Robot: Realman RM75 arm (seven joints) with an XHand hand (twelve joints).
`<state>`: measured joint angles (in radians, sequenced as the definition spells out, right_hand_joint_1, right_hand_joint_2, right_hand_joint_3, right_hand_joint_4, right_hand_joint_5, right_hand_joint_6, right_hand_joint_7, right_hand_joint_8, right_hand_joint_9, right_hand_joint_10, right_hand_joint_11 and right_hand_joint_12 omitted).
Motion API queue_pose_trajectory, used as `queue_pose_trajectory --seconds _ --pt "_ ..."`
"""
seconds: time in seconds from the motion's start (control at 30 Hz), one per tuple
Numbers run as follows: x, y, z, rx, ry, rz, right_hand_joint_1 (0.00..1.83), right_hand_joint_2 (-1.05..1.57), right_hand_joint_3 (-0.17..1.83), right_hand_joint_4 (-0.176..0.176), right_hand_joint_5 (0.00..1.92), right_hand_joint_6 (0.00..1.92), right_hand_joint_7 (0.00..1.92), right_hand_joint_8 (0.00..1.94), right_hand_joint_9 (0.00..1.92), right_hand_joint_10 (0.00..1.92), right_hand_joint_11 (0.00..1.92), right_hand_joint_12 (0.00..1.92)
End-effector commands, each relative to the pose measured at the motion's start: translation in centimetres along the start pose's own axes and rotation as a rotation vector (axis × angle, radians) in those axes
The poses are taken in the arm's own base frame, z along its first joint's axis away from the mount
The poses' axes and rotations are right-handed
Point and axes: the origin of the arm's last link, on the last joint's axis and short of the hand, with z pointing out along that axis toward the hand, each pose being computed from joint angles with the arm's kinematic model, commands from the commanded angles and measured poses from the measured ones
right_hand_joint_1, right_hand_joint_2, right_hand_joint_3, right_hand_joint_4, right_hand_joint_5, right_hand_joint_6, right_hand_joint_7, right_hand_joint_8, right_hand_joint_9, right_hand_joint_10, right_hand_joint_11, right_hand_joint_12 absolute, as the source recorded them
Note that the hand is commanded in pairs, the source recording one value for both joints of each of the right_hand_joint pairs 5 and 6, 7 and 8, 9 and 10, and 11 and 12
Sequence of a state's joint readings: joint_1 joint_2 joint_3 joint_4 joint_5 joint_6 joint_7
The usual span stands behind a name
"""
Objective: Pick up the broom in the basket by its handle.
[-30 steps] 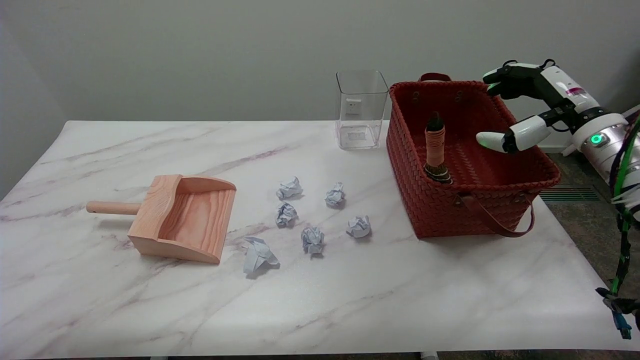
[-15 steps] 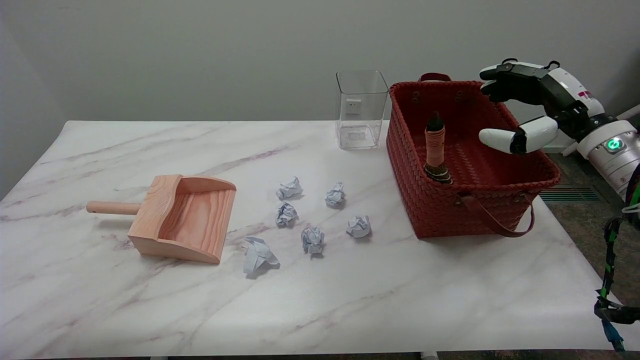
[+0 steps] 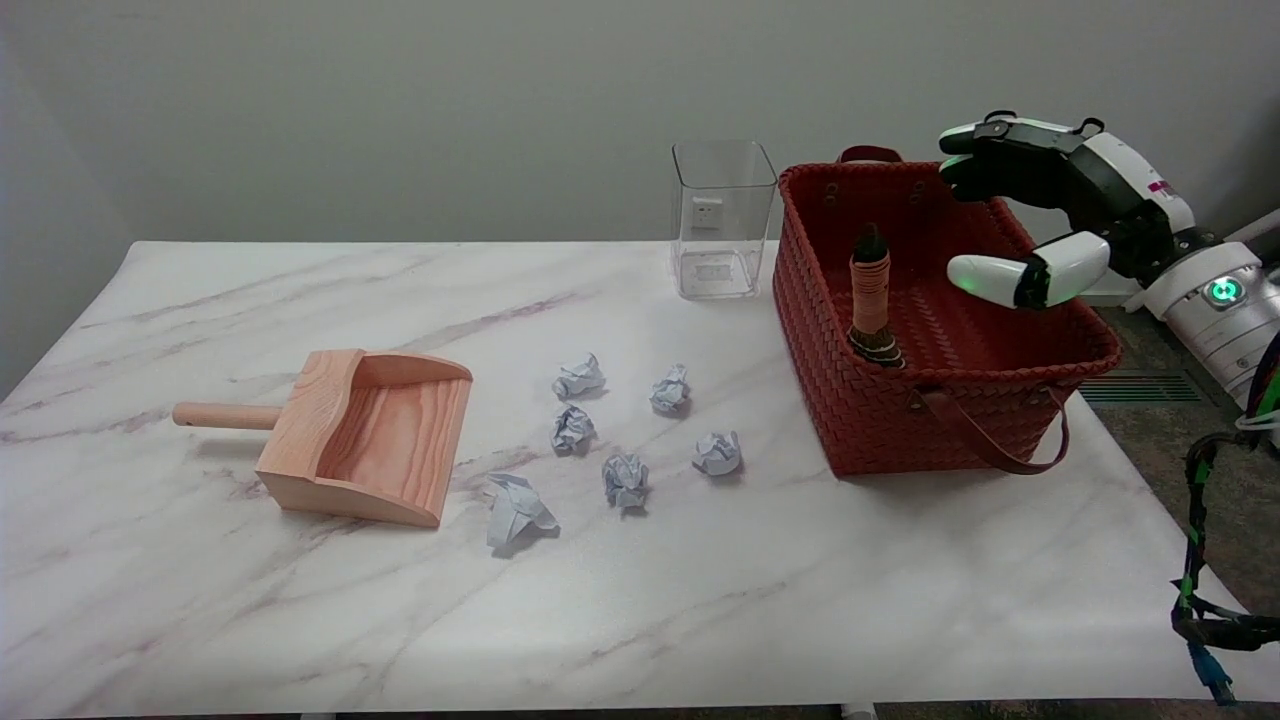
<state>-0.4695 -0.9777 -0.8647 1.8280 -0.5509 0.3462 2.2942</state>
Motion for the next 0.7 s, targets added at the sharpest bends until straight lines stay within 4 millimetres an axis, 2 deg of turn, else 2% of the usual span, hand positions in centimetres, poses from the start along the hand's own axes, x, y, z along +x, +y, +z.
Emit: queue_pose_trajectory --seconds 0.03,0.2,0.7 --pt "-0.9 -0.5 0.1 0.046 -0.034 0.074 1.18 -0.01 1.05 0.0 0.5 0.5 0.6 0.6 0.5 0.5 0.56 0.56" --pt "-2.2 -0.3 0.5 0.048 -0.069 0.106 1.18 -0.01 1.06 0.0 0.5 0.5 0.6 0.6 0.5 0.5 0.56 0.56" --pt "-4.5 0.0 1.3 0.056 -0.109 0.158 1.18 -0.01 1.06 0.0 0.51 0.51 0.6 0.6 0.5 0.5 0.56 0.56"
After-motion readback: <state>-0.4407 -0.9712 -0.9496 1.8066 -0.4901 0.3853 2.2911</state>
